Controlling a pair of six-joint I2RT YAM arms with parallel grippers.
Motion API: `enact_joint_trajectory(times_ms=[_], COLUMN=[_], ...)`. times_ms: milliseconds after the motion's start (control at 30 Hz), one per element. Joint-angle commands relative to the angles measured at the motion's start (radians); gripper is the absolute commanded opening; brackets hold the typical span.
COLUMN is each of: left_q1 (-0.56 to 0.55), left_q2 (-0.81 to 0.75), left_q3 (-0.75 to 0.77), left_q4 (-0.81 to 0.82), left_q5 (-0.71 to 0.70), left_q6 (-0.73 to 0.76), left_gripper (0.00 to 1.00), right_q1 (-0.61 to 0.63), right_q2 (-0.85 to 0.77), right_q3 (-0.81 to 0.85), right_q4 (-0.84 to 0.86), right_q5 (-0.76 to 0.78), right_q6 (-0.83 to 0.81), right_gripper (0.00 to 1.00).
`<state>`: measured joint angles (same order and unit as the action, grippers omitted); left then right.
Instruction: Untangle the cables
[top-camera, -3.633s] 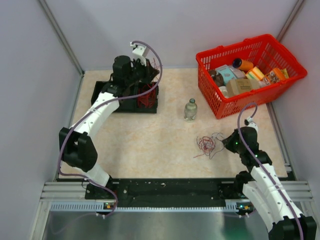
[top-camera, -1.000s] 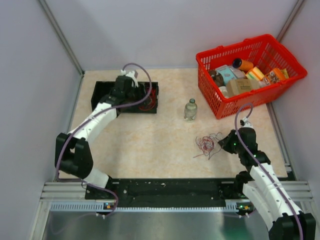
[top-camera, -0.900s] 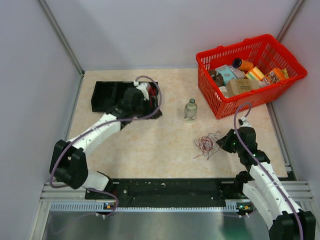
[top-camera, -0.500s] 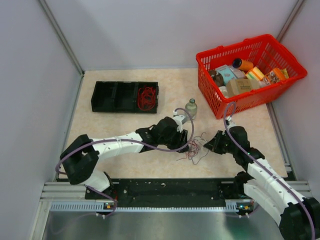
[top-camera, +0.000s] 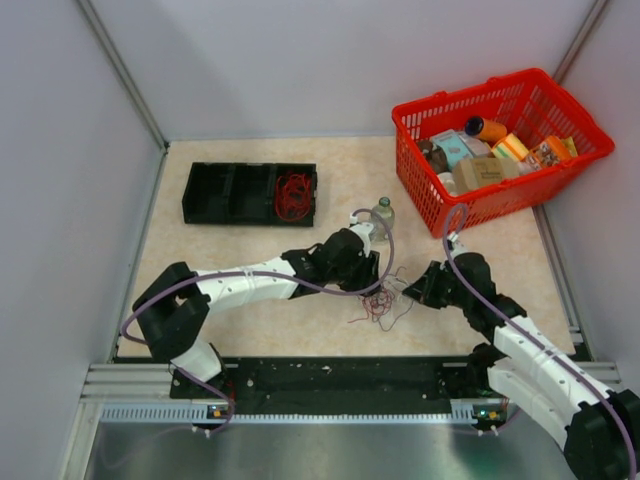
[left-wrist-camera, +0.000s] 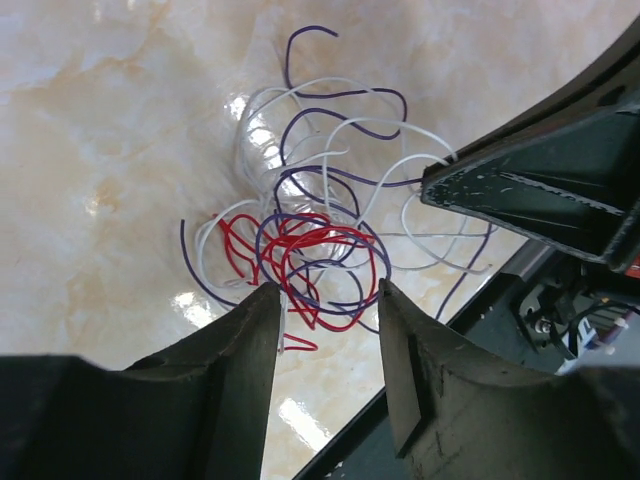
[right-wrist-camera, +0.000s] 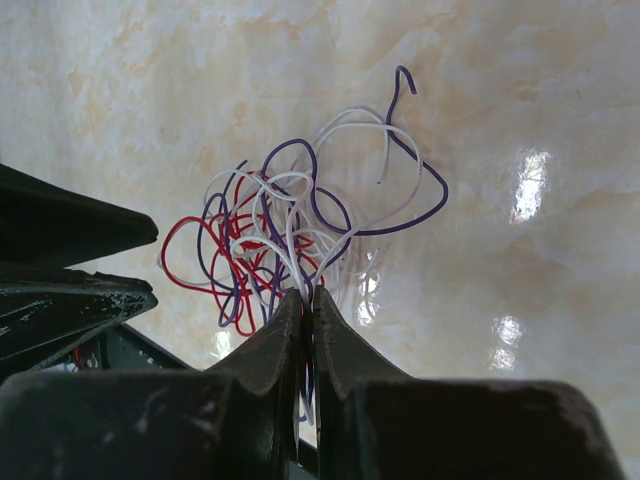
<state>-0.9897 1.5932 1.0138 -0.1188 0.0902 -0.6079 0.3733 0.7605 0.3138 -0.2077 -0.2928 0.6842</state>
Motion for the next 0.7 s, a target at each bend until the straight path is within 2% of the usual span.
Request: enact_joint_trajectory(times_ms=[0, 100, 233, 400, 500, 567, 633, 667], left_q1=[-0.015, -0.018, -0.026, -0.03, -0.036, -0.041, -0.041, -0.043], left_q2=[0.01, 0.043, 0.047, 0.059, 0.062, 0.079, 0.099, 0.102], left_q3=[0.055, 0.078, 0.055, 0.065, 0.069, 0.089, 0.129, 0.147], left_q4=[-0.036, -0.073, -0.044, -0.056, -0.044, -0.056, -0.102, -0.132], left_q5=[-0.081, -0.081, -0.058, -0.064, -0.061, -0.069, -0.081, -0.116], left_q6=[0.017, 0.004, -0.012, -0.012, -0.007, -0.001, 0.01, 0.019], left_gripper=[0.5, 0.42, 0.36, 0.33, 0.28, 0.19, 0.03, 0.0], right_q1=[0.013, 0.013, 0.013, 0.013, 0.013, 0.013, 0.013, 0.015], right_q2=[0.005, 0.016, 0.008, 0.002, 0.003, 0.007, 0.01, 0.01], right_q3=[0.008, 0.013, 0.013, 0.001, 0.001, 0.001, -0.001, 0.001], right_q4=[0.034, 0.037, 0.036, 0.042, 0.041, 0.041, 0.044, 0.044], right_q5=[0.018, 0.018, 0.021, 0.023, 0.024, 0.026, 0.03, 0.035], right_q6=[-0.003, -0.005, -0.008, 0.0, -0.002, 0.0, 0.001, 0.0], right_gripper=[0.02, 0.02, 0.02, 0.02, 0.02, 0.02, 0.02, 0.02])
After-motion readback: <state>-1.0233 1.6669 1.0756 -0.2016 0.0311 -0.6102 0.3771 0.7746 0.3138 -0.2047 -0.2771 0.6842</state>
